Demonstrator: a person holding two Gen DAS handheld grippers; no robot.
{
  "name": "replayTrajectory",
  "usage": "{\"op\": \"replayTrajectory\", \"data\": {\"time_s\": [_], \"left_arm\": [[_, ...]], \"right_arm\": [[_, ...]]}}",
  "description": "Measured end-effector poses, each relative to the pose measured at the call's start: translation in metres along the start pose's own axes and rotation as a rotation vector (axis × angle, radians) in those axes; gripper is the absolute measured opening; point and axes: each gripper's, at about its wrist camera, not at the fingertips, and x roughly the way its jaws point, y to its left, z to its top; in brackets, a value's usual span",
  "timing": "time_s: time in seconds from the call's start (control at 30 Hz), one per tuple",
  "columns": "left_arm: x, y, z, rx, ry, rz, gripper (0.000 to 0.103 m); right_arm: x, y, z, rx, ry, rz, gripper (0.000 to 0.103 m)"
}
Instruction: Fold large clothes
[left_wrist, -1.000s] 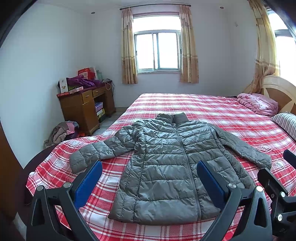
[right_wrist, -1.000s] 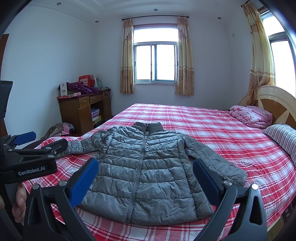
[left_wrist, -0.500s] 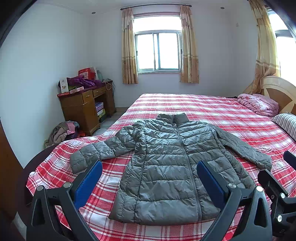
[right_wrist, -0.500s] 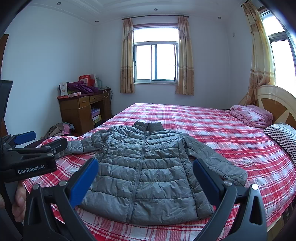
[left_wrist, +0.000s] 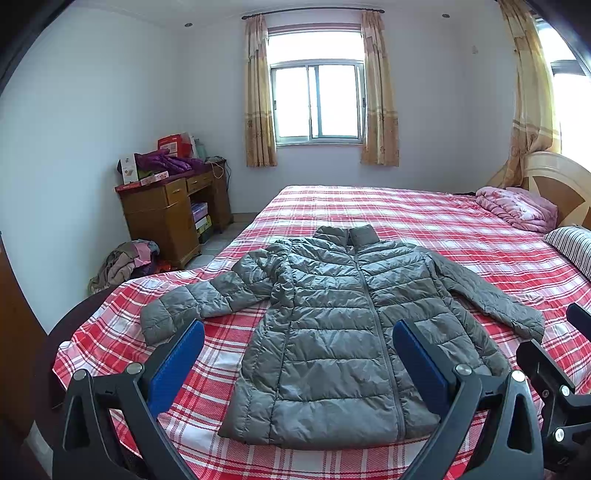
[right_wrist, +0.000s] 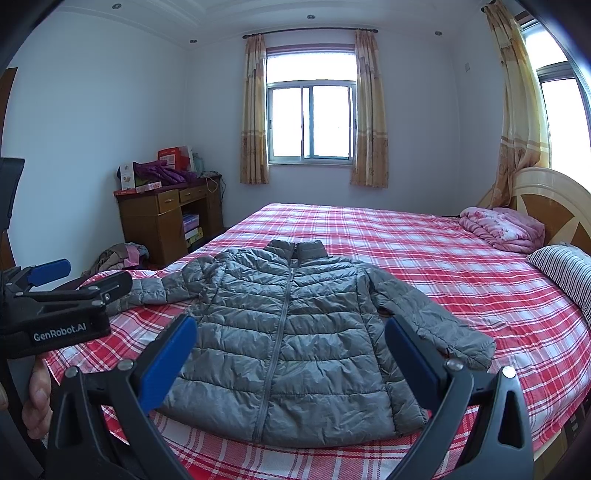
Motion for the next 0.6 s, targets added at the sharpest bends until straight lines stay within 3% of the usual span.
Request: {"op": "replayTrajectory", "data": {"time_s": [0.6], "left_arm": [[0.0011,0.0054,-0.0011,-0.006,0.002,0.008,0.102]], "right_arm": [[-0.0001,0.0008,-0.0017,0.002,0.004,0.003,0.103]]}}
